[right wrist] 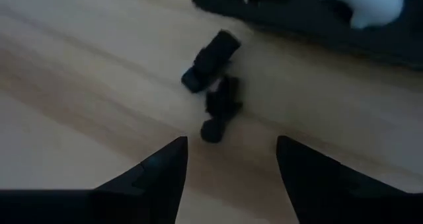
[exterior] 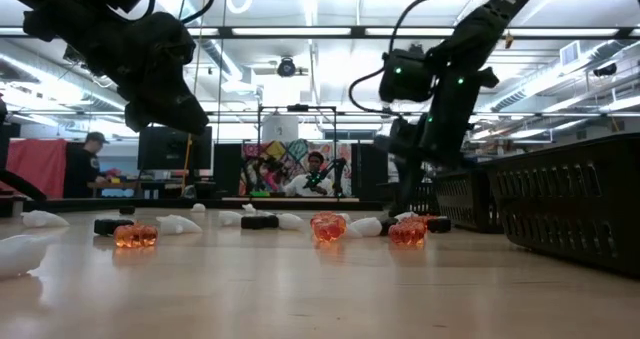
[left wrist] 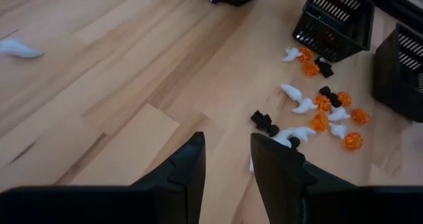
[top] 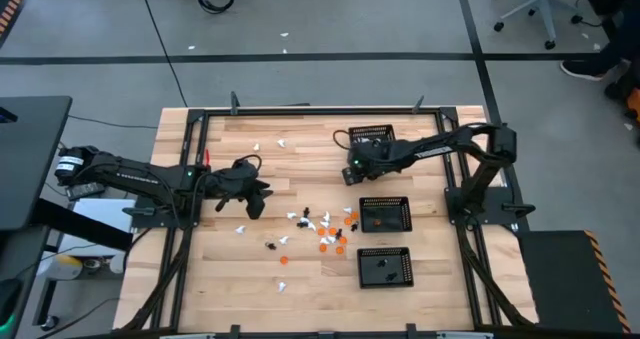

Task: Sort Halloween decoration
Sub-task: Put the black skeleton toy into the bottom black bin, then put the orange pumpkin toy into the center black bin

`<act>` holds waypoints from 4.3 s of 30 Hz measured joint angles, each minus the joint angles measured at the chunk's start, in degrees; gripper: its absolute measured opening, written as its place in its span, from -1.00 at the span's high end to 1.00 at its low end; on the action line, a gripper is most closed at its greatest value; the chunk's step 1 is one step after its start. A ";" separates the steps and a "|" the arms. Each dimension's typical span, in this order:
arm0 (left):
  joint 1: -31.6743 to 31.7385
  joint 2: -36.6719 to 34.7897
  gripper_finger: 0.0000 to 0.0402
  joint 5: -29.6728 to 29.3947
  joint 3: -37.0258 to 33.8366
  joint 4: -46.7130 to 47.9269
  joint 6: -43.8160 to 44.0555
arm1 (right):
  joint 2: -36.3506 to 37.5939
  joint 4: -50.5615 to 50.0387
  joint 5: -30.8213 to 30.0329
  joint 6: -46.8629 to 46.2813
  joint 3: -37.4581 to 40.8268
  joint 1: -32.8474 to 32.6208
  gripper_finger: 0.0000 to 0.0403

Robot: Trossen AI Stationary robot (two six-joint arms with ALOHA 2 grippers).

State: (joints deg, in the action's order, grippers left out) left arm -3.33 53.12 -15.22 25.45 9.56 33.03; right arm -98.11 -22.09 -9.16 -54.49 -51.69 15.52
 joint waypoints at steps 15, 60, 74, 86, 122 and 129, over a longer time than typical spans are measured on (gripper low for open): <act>-0.02 0.00 0.35 0.11 0.00 0.26 -6.31 | -5.34 -1.17 -7.90 -4.08 -4.12 -1.95 0.08; 6.60 0.13 0.35 -1.64 0.00 -5.29 -3.80 | 19.63 -7.63 21.62 35.73 -5.06 -16.59 0.71; 11.63 0.15 0.35 -1.64 0.00 -6.75 1.43 | 20.97 -8.29 27.45 30.73 5.28 -40.50 0.68; 11.63 0.17 0.35 -1.64 0.00 -6.82 1.34 | 13.09 -1.65 21.17 25.47 8.95 -48.02 0.54; 11.47 0.17 0.35 1.18 0.00 -4.06 0.90 | -0.62 -25.01 15.02 57.62 -25.24 -24.36 0.16; 11.35 0.17 0.35 1.20 0.00 -1.10 0.94 | -9.51 -22.77 16.22 63.97 -29.70 -21.87 0.15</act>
State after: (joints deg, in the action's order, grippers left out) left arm 8.02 53.30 -14.02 25.45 8.46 33.97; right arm -107.63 -44.86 7.06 9.48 -81.40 -6.35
